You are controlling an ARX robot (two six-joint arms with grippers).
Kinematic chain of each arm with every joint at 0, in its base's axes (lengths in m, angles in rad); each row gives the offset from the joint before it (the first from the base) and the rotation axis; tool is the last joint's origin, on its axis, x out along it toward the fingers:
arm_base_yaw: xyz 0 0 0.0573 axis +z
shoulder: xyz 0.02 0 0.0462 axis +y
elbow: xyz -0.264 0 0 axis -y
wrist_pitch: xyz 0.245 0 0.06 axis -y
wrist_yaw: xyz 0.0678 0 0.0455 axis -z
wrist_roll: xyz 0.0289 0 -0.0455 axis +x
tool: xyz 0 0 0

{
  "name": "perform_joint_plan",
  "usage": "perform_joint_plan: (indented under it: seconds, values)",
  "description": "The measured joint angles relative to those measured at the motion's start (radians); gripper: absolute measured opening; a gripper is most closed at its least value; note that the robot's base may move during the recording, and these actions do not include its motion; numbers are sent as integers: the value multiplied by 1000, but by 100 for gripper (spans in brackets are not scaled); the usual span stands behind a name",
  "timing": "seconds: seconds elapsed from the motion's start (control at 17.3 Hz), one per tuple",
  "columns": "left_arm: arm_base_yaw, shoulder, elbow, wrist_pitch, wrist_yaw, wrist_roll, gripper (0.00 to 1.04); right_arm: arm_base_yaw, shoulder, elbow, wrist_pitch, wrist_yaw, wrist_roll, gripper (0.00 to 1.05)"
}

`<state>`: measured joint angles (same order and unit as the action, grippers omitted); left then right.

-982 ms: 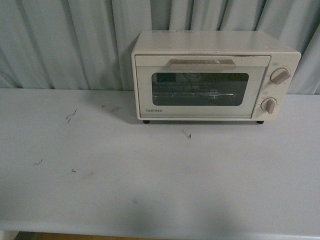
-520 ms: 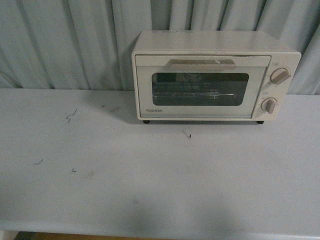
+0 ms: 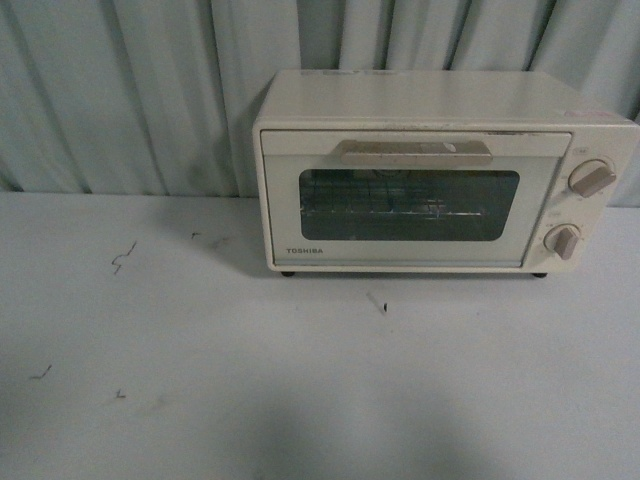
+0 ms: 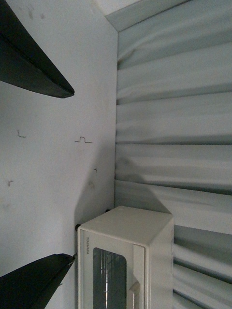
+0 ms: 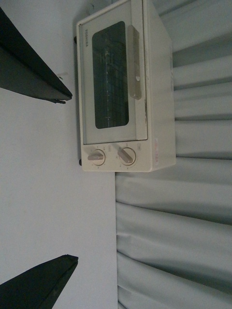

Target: Open oven

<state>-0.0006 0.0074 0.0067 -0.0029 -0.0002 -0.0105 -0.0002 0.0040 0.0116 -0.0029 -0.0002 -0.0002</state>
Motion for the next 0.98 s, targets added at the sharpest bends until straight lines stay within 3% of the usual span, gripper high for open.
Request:
perform_joint_plan:
  seconds: [0.58,0.69,0.81,0.87,0.98]
  values:
    - [0,0,0,-1,0,0,98,0,0,0,-2,0,0,98]
    - [-12,14,18,-66,-29,-29,98,0,0,0,-2,0,0,98]
    - [-112,180,116,-250,-175,-233,98,0,0,0,-2,3,0,98]
    - [-230,403,196,-224,-272,-454,98,0,0,0,-1,0,0,98]
    - [-375,770,269,21,-318,-980,98,0,0,0,-1,0,0,98]
